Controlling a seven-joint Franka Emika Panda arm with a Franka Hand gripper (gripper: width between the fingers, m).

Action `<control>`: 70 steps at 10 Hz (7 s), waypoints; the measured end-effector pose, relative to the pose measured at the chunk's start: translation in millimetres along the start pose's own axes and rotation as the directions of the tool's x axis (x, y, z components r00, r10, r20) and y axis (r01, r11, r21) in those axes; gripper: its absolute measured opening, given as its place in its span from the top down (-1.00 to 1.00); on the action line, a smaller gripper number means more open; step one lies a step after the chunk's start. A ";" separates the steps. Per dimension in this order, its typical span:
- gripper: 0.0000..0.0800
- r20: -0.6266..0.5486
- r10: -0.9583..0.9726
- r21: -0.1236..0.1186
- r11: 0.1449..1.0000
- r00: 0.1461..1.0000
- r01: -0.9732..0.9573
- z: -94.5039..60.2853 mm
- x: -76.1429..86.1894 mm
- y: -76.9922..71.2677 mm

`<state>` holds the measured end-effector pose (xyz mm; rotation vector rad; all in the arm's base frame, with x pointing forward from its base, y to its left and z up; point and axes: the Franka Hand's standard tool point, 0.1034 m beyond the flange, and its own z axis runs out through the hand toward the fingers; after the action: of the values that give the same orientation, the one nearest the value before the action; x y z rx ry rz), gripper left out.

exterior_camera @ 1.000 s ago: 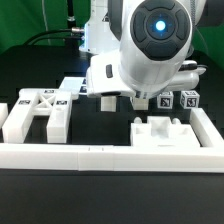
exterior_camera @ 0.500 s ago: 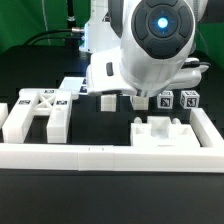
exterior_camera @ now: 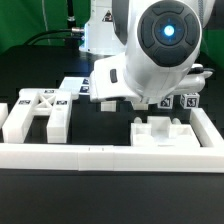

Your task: Assemble chair

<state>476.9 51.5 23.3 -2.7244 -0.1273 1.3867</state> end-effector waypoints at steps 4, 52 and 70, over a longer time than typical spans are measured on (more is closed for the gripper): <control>-0.62 -0.007 0.004 -0.004 1.000 1.000 -0.004 32.6 -3.3 2.2; 0.28 -0.982 -0.177 -0.179 0.983 0.064 -0.029 -181.9 15.8 -28.1; 0.28 -0.978 -0.201 -0.201 0.980 0.063 -0.002 -175.0 44.8 -52.6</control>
Offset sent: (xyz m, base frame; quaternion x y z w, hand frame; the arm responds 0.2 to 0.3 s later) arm -0.0247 -0.0054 -0.0091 -0.0094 0.0004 0.0147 0.9998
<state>642.9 102.5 95.8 -2.9534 -0.3004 -0.8772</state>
